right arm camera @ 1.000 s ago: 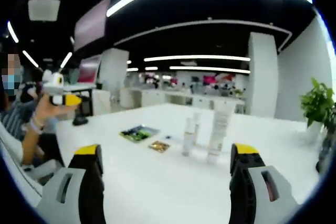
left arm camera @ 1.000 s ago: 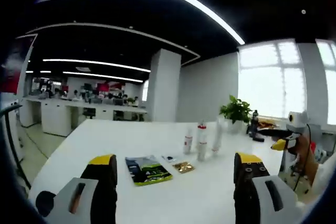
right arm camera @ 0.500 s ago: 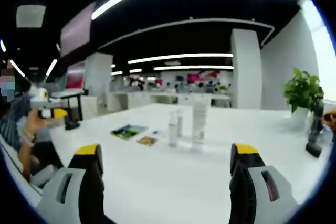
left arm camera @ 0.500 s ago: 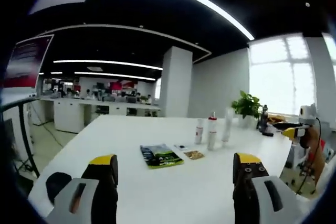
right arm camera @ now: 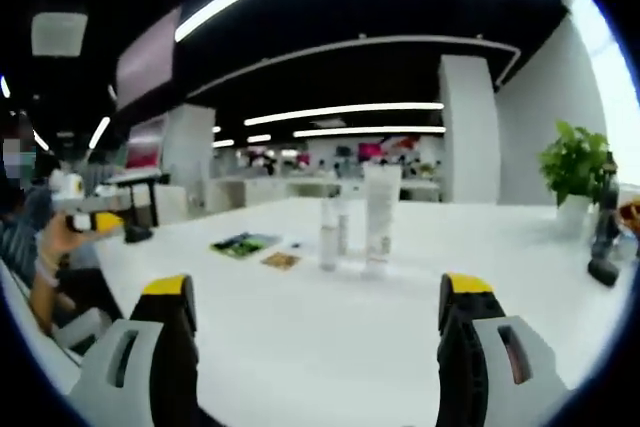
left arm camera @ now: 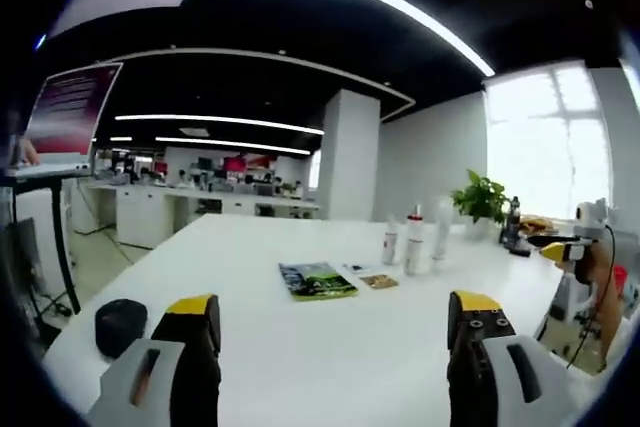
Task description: Arrange the skincare products in the storage area until every visible bottle or jar stands upright without overlapping.
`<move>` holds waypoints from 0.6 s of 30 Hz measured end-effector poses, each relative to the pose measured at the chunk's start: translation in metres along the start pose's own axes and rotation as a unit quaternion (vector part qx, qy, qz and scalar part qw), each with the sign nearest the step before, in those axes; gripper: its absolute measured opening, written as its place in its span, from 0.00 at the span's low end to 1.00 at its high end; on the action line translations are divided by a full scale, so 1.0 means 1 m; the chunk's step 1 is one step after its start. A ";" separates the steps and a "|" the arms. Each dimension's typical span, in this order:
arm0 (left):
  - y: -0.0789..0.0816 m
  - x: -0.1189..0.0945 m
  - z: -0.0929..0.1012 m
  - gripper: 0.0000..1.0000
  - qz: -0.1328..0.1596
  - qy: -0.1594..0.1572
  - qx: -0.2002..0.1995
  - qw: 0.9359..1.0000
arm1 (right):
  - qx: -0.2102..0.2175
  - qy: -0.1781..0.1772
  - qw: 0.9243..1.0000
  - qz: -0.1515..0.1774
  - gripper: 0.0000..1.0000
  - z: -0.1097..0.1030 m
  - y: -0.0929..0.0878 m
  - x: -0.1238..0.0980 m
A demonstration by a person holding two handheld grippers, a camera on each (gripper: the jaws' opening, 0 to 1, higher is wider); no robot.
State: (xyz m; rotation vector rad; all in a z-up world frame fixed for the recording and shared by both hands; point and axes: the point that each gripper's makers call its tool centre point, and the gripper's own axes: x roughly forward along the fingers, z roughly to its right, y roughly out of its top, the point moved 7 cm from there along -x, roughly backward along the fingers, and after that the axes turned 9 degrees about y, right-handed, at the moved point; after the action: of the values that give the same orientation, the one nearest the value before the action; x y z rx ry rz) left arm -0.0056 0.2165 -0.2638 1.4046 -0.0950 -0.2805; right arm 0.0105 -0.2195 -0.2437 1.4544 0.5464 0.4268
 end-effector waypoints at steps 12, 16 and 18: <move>-0.008 -0.007 0.005 1.00 -0.011 -0.002 0.020 1.000 | 0.010 0.021 1.000 0.005 1.00 -0.015 0.004 0.006; -0.008 -0.005 0.012 1.00 -0.011 -0.010 0.026 1.000 | 0.005 0.020 1.000 0.001 1.00 -0.015 0.003 0.005; -0.007 -0.005 0.013 0.99 -0.012 -0.023 0.017 1.000 | 0.008 0.025 1.000 -0.008 1.00 -0.014 -0.001 0.007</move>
State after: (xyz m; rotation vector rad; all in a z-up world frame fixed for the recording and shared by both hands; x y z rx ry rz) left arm -0.0139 0.2046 -0.2685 1.4346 -0.1221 -0.3324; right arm 0.0082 -0.2045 -0.2456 1.4565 0.6015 0.4485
